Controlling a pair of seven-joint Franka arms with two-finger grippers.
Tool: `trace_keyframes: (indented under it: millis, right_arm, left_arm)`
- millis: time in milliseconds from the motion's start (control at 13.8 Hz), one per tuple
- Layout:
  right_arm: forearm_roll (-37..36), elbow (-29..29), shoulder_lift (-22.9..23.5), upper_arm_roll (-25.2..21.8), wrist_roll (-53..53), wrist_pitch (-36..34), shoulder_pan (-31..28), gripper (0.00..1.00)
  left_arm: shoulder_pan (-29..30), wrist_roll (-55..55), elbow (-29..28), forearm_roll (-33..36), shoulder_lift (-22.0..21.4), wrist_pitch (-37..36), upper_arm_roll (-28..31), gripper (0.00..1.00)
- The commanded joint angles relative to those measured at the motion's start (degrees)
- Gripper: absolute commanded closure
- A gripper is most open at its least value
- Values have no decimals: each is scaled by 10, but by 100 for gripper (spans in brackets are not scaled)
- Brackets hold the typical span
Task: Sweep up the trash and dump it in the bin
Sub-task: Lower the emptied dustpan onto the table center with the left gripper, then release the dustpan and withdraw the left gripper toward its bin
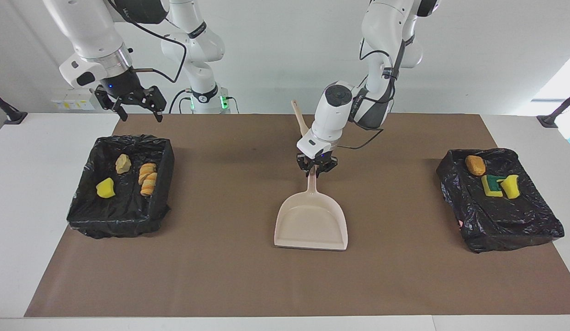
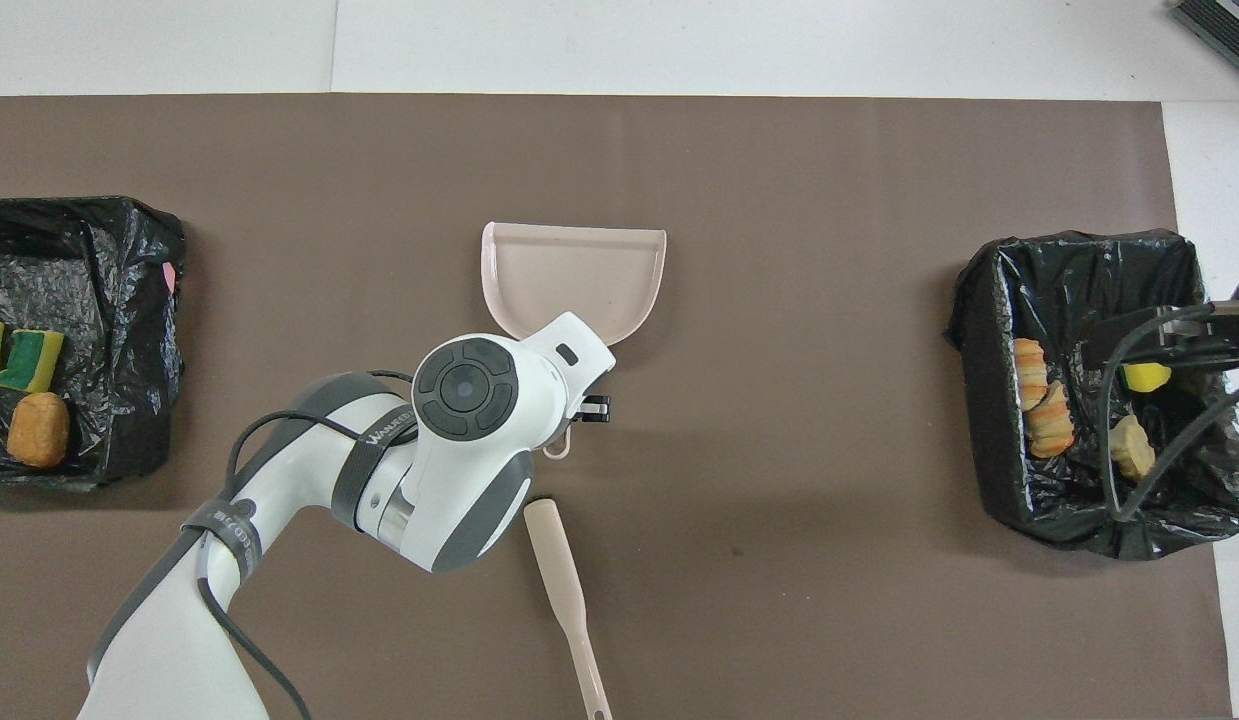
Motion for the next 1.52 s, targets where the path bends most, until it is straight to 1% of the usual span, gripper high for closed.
trace_keyframes:
  millis: [0, 73, 218, 363, 508, 653, 798, 943, 1088, 1233, 1305, 1450]
  right_arm:
    - [4, -2, -5, 0, 28, 9, 19, 0]
    - [0, -2, -4, 0, 17, 11, 19, 0]
    - [2, -4, -5, 0, -9, 26, 15, 0]
    - [2, -3, -5, -4, -10, 21, 11, 0]
    - [0, 3, -2, -7, -11, -6, 10, 0]
    - [-1, 17, 2, -8, -11, -49, 8, 0]
    - [8, 10, -6, -8, -2, -42, 11, 0]
    - [8, -2, -12, -7, -2, -38, 12, 0]
    - [7, -4, -13, -7, -5, -21, 12, 0]
    - [10, -5, -14, -7, -3, -26, 13, 0]
    - [10, -6, -14, -7, -3, -28, 12, 0]
    - [9, -9, -15, -9, -2, -28, 10, 0]
  left_arm:
    - [-16, -10, -5, -7, 5, 18, 13, 7]
    - [-14, -4, -3, -5, 4, 16, 14, 0]
    - [-5, 1, -1, -4, -6, 11, 21, 0]
    - [15, 2, 20, 1, -19, -27, 25, 0]
    - [45, 20, 40, 6, -35, -66, 25, 0]
    - [84, 71, 40, 6, -71, -103, 25, 0]
    - [131, 136, 41, 6, -112, -148, 25, 0]
    - [171, 203, 41, 5, -139, -191, 26, 0]
    - [216, 277, 41, 5, -157, -237, 26, 0]
    - [258, 333, 42, 4, -177, -263, 26, 0]
    - [271, 345, 47, 4, -182, -277, 27, 0]
    - [298, 367, 82, 4, -188, -335, 28, 0]
